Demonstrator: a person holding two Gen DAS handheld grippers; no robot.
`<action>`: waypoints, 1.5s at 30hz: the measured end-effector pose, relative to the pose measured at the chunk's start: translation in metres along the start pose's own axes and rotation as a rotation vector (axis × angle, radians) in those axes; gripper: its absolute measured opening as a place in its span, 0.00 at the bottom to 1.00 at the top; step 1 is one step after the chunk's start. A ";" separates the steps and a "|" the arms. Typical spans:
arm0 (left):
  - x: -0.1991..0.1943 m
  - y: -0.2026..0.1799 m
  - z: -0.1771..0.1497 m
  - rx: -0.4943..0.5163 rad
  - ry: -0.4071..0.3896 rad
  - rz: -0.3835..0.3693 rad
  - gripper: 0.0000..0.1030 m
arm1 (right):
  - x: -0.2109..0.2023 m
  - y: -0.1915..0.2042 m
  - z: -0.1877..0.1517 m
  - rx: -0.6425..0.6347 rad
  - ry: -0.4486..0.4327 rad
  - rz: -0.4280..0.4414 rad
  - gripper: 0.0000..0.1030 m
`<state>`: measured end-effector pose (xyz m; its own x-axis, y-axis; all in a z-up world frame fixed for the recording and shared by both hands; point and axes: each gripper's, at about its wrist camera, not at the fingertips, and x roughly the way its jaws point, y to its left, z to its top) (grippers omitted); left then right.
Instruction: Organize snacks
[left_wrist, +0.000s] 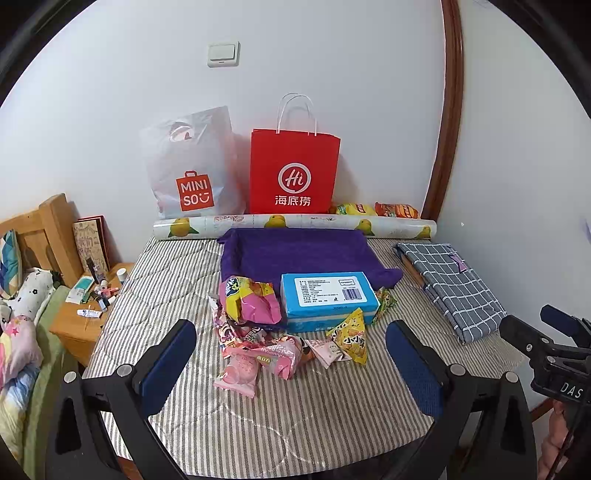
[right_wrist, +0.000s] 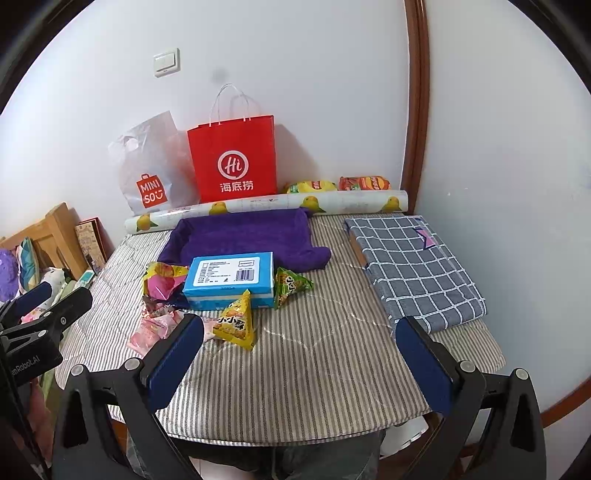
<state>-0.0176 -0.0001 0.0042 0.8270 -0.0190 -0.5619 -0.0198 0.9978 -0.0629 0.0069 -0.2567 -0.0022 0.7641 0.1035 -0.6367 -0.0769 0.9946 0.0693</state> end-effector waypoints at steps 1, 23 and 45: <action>0.000 0.000 0.000 0.001 -0.001 0.001 1.00 | 0.000 0.001 0.000 0.000 -0.001 0.000 0.99; -0.001 0.001 0.002 -0.008 -0.005 -0.004 1.00 | -0.003 0.003 0.000 0.003 -0.006 0.008 0.99; 0.004 0.002 0.000 -0.009 -0.006 -0.015 1.00 | 0.000 0.004 -0.002 -0.001 0.003 0.017 0.99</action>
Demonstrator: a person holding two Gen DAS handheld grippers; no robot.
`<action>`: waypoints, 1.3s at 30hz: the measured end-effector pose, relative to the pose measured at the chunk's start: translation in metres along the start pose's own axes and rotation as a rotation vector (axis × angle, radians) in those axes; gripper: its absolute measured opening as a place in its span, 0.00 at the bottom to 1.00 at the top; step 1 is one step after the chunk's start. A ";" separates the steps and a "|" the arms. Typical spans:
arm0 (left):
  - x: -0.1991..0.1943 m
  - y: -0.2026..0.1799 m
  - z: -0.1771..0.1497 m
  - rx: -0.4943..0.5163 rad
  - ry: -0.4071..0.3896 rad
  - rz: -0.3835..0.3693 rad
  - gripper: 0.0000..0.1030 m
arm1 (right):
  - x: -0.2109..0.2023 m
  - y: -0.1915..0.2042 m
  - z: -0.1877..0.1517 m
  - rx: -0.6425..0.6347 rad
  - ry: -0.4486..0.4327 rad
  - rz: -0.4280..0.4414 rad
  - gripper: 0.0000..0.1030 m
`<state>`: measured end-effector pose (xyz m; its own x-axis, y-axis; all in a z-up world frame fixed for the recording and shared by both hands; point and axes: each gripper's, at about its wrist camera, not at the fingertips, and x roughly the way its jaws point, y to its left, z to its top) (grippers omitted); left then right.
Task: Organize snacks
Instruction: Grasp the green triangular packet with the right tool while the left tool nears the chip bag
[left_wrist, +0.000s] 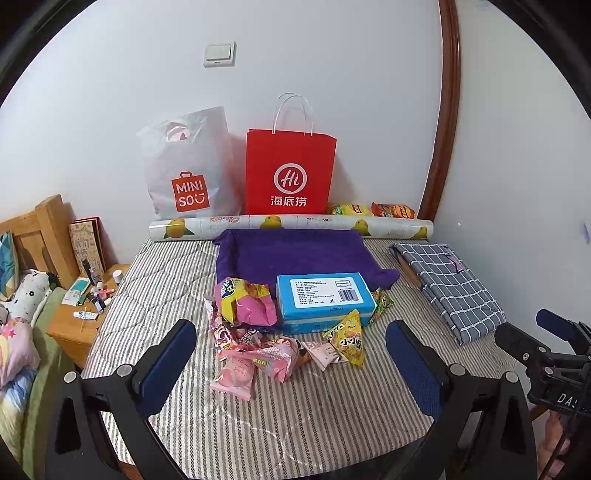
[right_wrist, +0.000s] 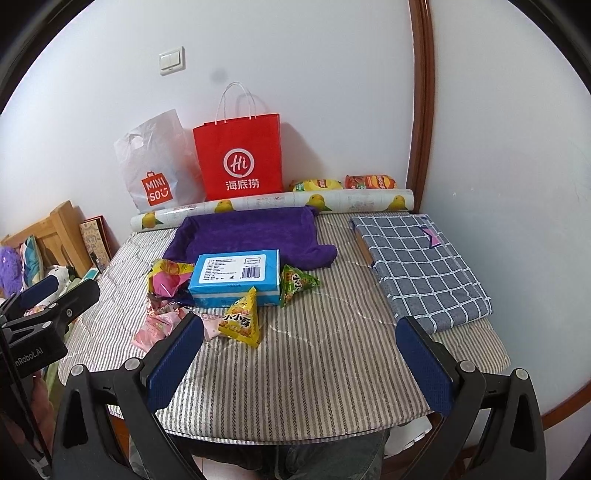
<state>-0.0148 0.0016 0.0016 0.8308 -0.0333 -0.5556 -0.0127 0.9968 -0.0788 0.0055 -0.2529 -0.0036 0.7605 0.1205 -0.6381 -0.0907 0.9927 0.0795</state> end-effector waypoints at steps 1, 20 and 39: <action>0.001 0.000 0.000 0.000 0.001 -0.001 1.00 | 0.000 0.000 0.000 0.001 0.000 0.000 0.99; 0.054 0.021 -0.001 -0.016 0.067 0.018 1.00 | 0.050 -0.005 -0.001 -0.018 0.031 0.034 0.99; 0.147 0.076 -0.006 -0.075 0.198 0.108 0.95 | 0.207 -0.023 0.024 0.089 0.131 0.074 0.70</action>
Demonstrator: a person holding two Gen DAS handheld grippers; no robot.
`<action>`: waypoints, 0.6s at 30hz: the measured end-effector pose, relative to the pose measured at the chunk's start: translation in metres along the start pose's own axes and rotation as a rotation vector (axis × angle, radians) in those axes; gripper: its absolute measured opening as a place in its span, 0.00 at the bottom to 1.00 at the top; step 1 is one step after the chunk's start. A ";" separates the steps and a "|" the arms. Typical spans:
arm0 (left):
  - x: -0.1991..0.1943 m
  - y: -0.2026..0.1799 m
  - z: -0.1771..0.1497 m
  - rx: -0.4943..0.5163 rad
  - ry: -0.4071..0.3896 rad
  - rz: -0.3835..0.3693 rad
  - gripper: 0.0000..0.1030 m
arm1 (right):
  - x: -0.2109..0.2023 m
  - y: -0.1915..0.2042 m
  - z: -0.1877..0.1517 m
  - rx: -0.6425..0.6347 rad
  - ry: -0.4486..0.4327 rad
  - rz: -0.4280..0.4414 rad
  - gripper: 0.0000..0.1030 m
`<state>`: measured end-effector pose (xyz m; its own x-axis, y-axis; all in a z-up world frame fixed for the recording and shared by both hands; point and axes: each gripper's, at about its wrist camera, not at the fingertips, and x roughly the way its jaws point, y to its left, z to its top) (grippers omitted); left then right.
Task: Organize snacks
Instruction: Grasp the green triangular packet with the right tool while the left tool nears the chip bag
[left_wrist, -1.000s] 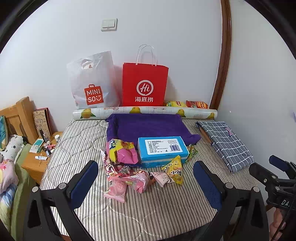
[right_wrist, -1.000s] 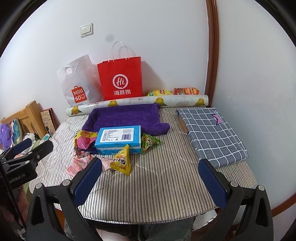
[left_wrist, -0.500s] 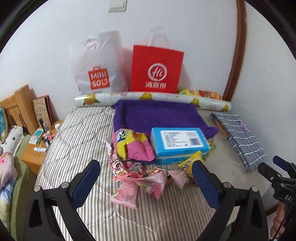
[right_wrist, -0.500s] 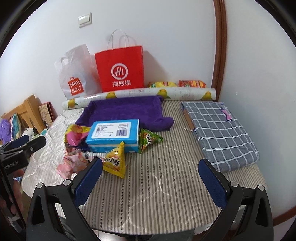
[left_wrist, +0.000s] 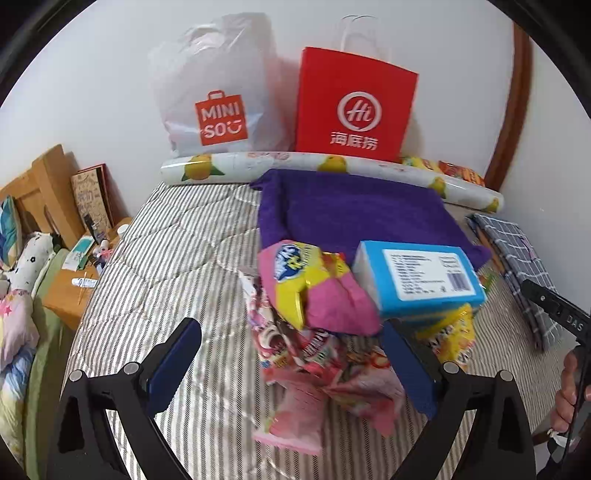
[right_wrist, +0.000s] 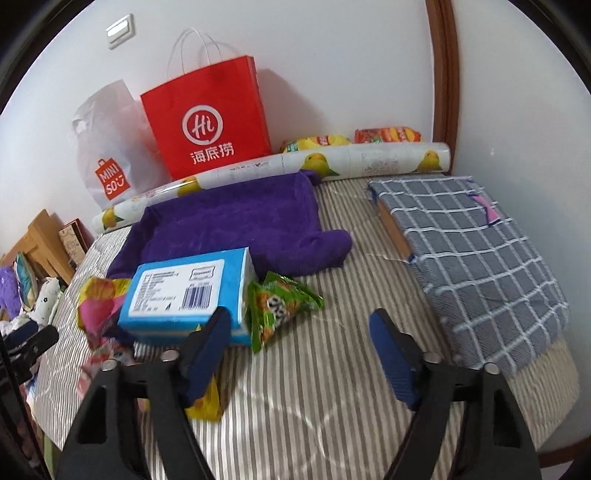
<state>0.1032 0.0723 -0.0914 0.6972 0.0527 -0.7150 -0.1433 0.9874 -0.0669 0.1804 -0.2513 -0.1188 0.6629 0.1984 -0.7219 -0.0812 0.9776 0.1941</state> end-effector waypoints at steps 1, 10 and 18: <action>0.003 0.003 0.001 -0.004 0.003 0.002 0.95 | 0.006 0.002 0.002 0.002 0.005 0.006 0.69; 0.021 0.021 0.011 -0.059 0.015 0.016 0.95 | 0.044 0.014 0.012 0.000 0.042 0.031 0.44; 0.025 0.034 0.014 -0.078 0.020 0.012 0.95 | 0.049 -0.002 0.004 -0.024 0.095 -0.053 0.31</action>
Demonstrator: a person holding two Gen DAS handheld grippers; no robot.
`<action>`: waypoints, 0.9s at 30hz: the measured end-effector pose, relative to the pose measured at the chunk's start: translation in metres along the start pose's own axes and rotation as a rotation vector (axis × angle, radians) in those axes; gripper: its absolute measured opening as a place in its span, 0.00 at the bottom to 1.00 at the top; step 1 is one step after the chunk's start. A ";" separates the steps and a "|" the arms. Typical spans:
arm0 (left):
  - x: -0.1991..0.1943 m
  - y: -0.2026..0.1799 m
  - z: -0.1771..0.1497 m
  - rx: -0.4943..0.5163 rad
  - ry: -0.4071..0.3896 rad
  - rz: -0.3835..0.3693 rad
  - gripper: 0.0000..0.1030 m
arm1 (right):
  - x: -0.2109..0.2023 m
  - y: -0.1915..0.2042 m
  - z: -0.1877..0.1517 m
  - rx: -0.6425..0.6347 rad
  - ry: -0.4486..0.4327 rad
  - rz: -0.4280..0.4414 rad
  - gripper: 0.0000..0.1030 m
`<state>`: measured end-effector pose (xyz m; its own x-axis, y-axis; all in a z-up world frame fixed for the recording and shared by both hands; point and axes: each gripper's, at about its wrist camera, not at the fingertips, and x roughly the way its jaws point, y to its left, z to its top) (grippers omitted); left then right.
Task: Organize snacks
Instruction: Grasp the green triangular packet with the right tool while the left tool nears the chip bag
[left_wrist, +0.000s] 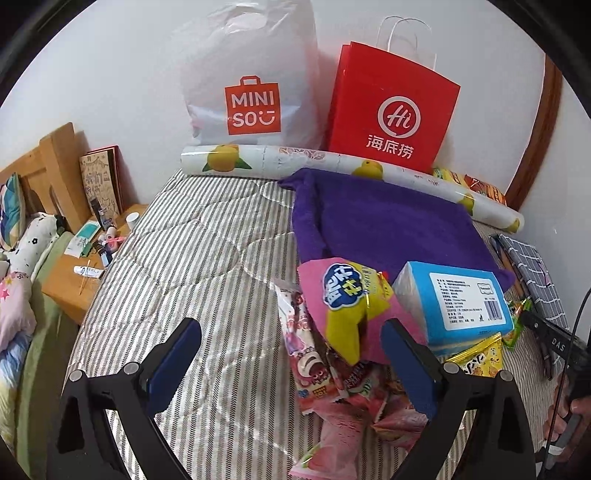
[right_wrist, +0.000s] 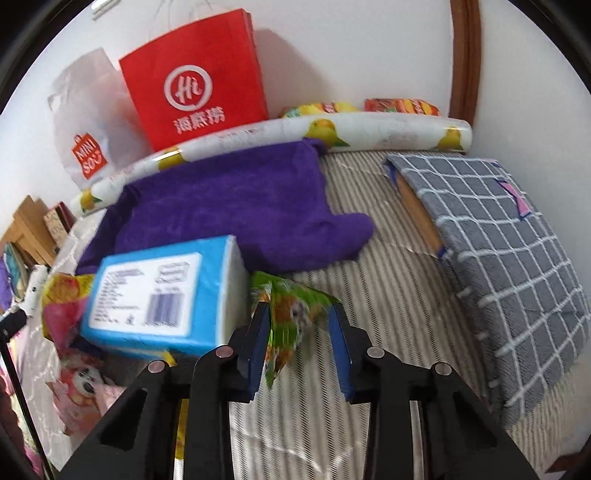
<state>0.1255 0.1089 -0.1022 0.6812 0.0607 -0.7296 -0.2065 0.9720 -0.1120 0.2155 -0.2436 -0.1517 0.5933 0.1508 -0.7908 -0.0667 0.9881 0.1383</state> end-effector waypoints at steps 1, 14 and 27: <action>0.000 0.001 0.000 -0.001 0.000 -0.001 0.95 | 0.000 -0.003 -0.002 -0.002 0.005 -0.014 0.31; 0.002 0.017 -0.001 -0.006 0.007 0.011 0.95 | 0.030 0.001 -0.005 -0.069 0.023 0.029 0.48; 0.007 0.023 -0.005 -0.001 0.022 0.039 0.95 | 0.046 -0.005 0.007 -0.018 0.004 0.067 0.61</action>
<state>0.1219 0.1309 -0.1136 0.6568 0.0939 -0.7482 -0.2337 0.9687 -0.0836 0.2488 -0.2419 -0.1851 0.5836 0.2167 -0.7826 -0.1209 0.9762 0.1801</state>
